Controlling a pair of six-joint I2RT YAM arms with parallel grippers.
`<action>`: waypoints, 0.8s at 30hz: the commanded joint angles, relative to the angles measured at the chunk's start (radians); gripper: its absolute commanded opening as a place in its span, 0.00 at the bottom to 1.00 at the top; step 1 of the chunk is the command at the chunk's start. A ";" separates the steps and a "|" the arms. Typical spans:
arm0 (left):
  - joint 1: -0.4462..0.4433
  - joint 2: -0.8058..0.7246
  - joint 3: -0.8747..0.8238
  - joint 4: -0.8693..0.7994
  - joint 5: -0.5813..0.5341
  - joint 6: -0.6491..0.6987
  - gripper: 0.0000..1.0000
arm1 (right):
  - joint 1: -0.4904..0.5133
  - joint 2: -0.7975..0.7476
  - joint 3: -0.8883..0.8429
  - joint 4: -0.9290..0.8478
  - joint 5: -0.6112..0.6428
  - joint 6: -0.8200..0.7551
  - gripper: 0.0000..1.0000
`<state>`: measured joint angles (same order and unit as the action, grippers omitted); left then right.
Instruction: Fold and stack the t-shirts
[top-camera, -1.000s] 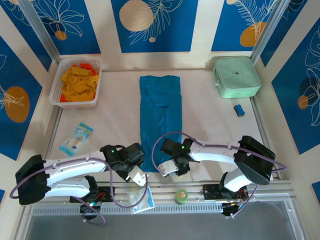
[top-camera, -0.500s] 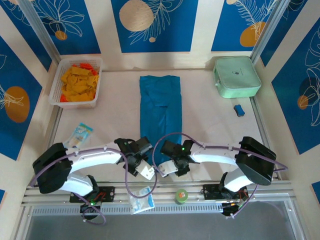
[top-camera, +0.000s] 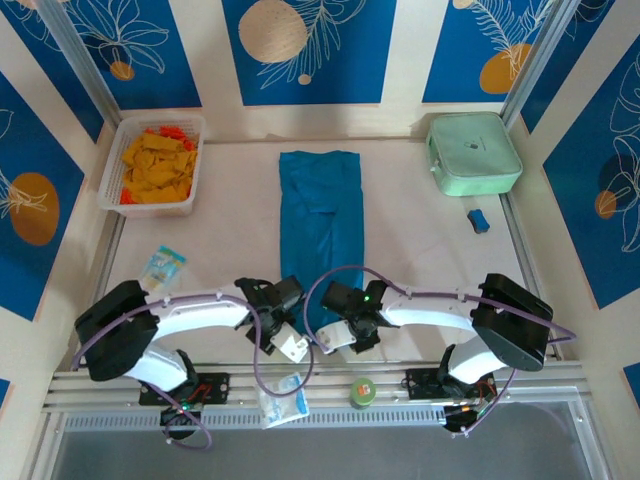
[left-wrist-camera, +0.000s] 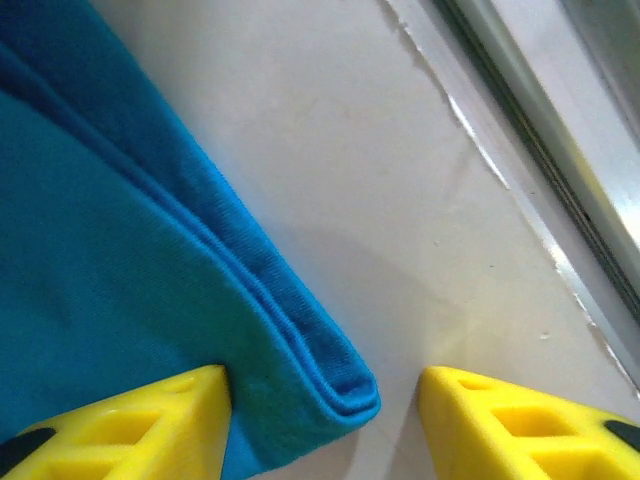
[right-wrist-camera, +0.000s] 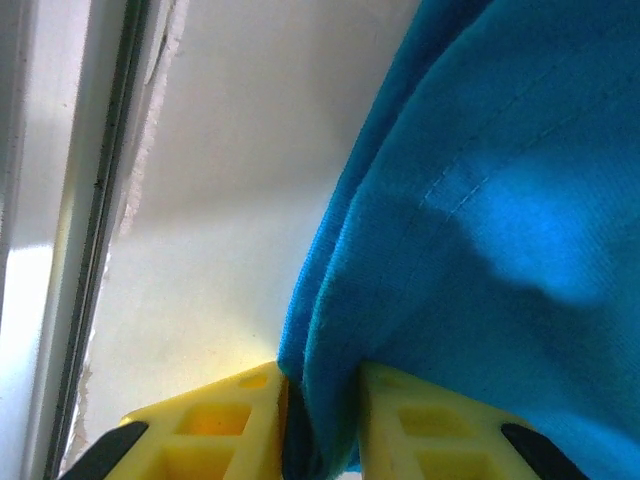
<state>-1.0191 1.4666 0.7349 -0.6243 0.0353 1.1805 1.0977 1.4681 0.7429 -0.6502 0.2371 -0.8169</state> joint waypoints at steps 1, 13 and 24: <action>0.010 0.074 0.006 0.069 0.017 0.007 0.50 | 0.009 0.008 -0.008 -0.043 -0.024 0.018 0.22; 0.007 0.212 0.110 0.084 0.014 -0.046 0.11 | 0.010 0.011 -0.007 -0.043 -0.015 0.024 0.17; 0.001 0.065 0.091 -0.006 -0.005 -0.031 0.00 | 0.019 -0.049 -0.012 -0.068 0.022 0.041 0.00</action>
<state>-1.0191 1.5639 0.8482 -0.7124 0.0338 1.1587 1.1007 1.4509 0.7437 -0.6704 0.2554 -0.7910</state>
